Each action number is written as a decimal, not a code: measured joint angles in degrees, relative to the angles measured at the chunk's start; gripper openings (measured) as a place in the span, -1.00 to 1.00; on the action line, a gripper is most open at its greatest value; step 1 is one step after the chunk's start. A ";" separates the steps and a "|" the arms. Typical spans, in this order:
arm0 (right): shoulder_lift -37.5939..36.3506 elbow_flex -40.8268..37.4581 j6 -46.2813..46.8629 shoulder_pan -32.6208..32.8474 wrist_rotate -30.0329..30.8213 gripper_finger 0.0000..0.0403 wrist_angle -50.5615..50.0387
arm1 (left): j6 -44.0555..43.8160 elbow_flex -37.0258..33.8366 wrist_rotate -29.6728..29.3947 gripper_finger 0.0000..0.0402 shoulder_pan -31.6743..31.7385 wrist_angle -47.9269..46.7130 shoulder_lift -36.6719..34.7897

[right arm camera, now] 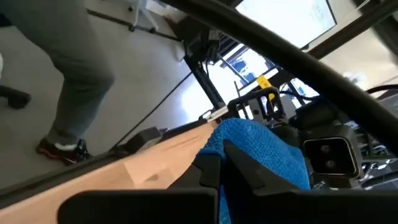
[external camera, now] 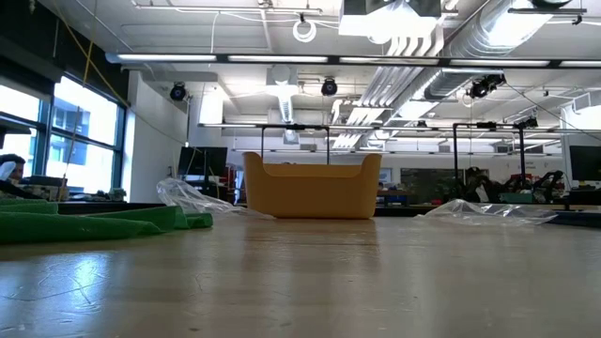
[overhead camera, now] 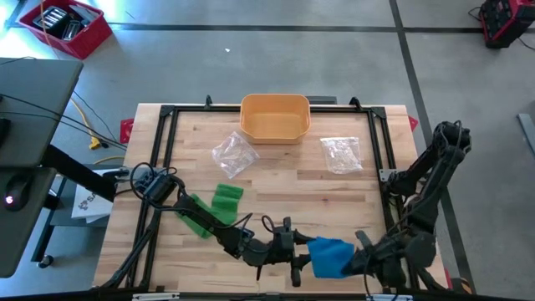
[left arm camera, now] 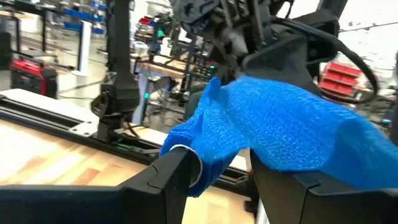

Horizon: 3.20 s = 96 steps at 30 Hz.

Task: Roll bandage
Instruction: Roll the blue bandage

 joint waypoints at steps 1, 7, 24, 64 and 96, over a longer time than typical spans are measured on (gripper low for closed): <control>0.47 0.00 -0.12 -0.37 0.07 -1.00 0.05 | 0.32 0.00 -0.24 -0.21 0.02 -0.01 0.00; 2.99 0.00 -0.33 -2.25 -0.42 -0.81 -0.11 | 1.77 0.02 -2.22 -0.36 -0.08 -1.21 0.00; 6.77 0.00 9.72 -0.17 1.09 -0.08 -5.53 | 17.99 0.07 -18.81 -0.96 -3.20 -1.16 -0.46; 5.65 30.31 52.23 4.25 6.26 0.10 -52.02 | 43.35 0.63 -20.23 -0.94 -8.41 9.48 -1.33; 10.96 21.24 18.48 4.84 21.56 -0.39 -12.53 | 48.25 0.55 -0.05 -0.94 -10.49 18.32 -1.29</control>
